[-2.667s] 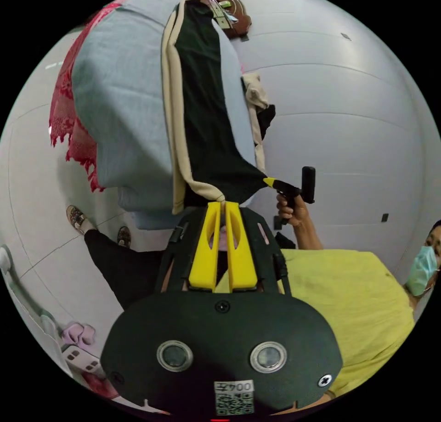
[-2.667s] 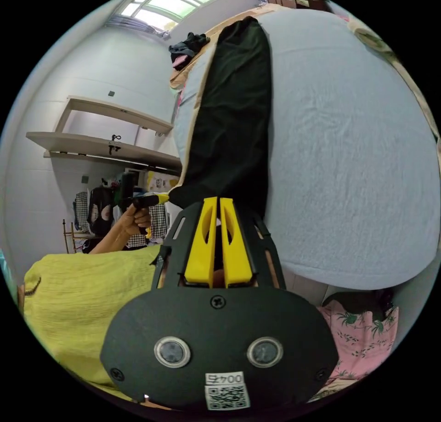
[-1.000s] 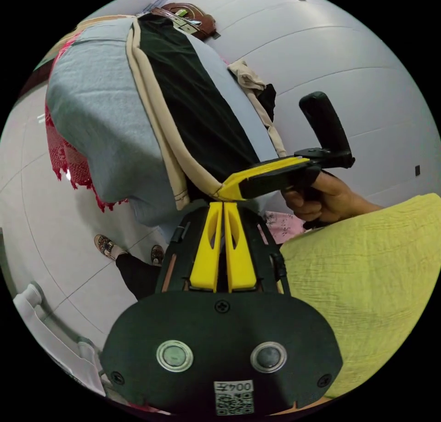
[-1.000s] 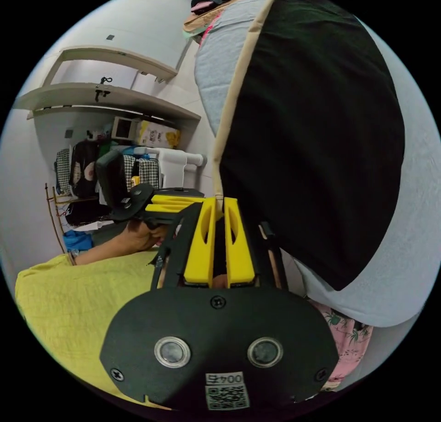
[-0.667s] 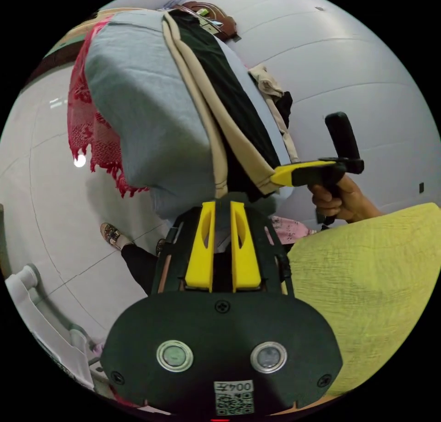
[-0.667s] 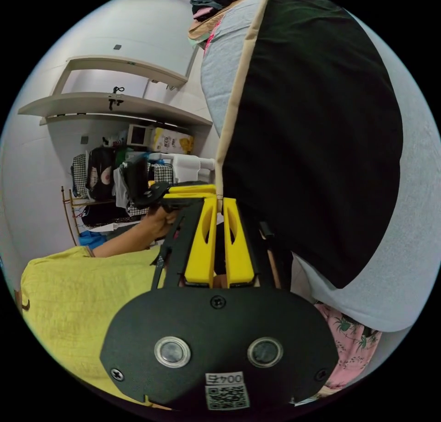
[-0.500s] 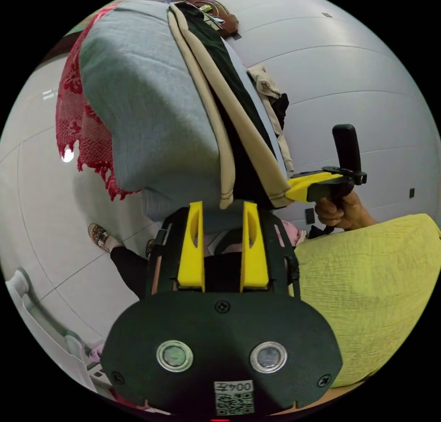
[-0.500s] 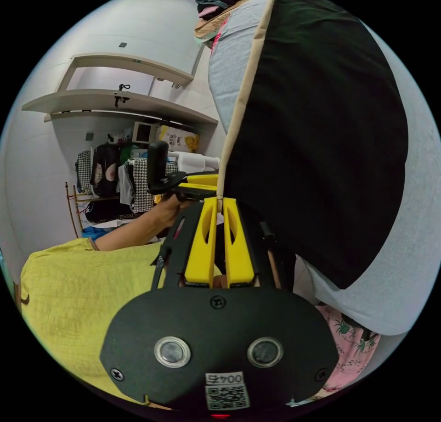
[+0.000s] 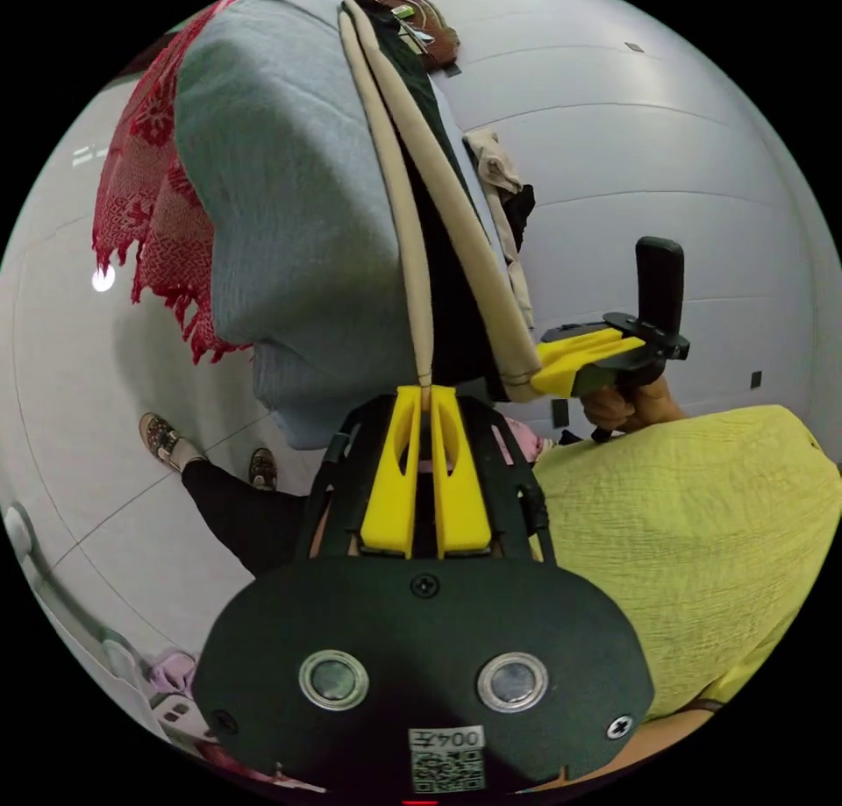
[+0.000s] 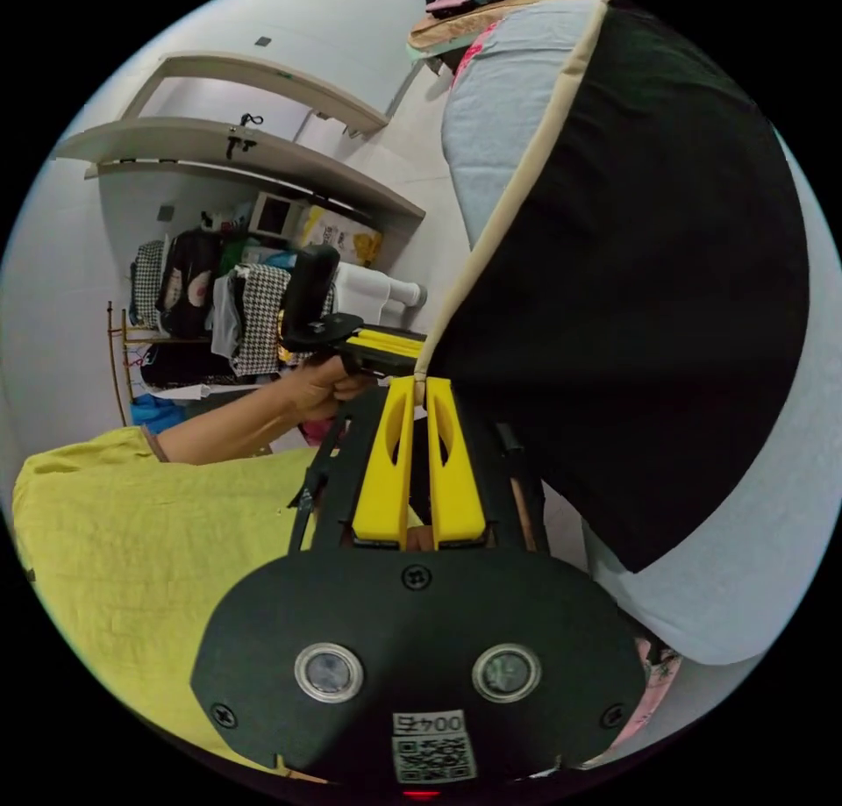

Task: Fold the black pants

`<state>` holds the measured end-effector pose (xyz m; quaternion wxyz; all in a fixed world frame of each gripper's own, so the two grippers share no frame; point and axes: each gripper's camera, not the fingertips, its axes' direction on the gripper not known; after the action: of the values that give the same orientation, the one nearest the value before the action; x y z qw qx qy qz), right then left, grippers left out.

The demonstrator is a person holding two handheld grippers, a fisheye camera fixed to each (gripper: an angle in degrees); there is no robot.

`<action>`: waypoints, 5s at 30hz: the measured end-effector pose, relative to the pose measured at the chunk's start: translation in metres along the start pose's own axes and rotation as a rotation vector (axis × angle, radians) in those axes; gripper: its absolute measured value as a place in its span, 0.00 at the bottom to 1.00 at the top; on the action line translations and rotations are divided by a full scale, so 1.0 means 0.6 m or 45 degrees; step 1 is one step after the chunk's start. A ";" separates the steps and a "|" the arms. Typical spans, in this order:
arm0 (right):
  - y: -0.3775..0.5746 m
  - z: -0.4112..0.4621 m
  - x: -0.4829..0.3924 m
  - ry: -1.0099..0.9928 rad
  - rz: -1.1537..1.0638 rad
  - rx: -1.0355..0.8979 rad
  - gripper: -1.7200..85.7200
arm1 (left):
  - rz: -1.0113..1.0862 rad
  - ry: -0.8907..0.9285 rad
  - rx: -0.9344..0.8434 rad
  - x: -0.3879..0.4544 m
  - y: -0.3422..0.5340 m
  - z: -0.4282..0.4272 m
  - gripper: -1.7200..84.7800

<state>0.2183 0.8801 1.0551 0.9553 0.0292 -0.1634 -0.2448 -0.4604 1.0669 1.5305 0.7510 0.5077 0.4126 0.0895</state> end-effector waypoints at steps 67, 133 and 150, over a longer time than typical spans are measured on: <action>-0.141 -0.023 0.419 0.456 0.328 -0.124 0.01 | 0.319 -0.705 -0.015 0.207 -1.008 0.123 0.02; -0.188 0.066 0.755 0.362 0.813 0.169 0.01 | 0.621 -0.546 -0.084 0.035 -1.946 0.296 0.05; -0.192 0.046 0.856 0.352 0.836 0.234 0.01 | 0.620 -1.076 -0.186 0.099 -2.035 0.567 0.17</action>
<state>0.5813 0.5346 1.2183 0.9894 0.0938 -0.0546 0.0968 -0.5279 0.2938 0.5267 0.8436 0.5273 -0.0662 0.0771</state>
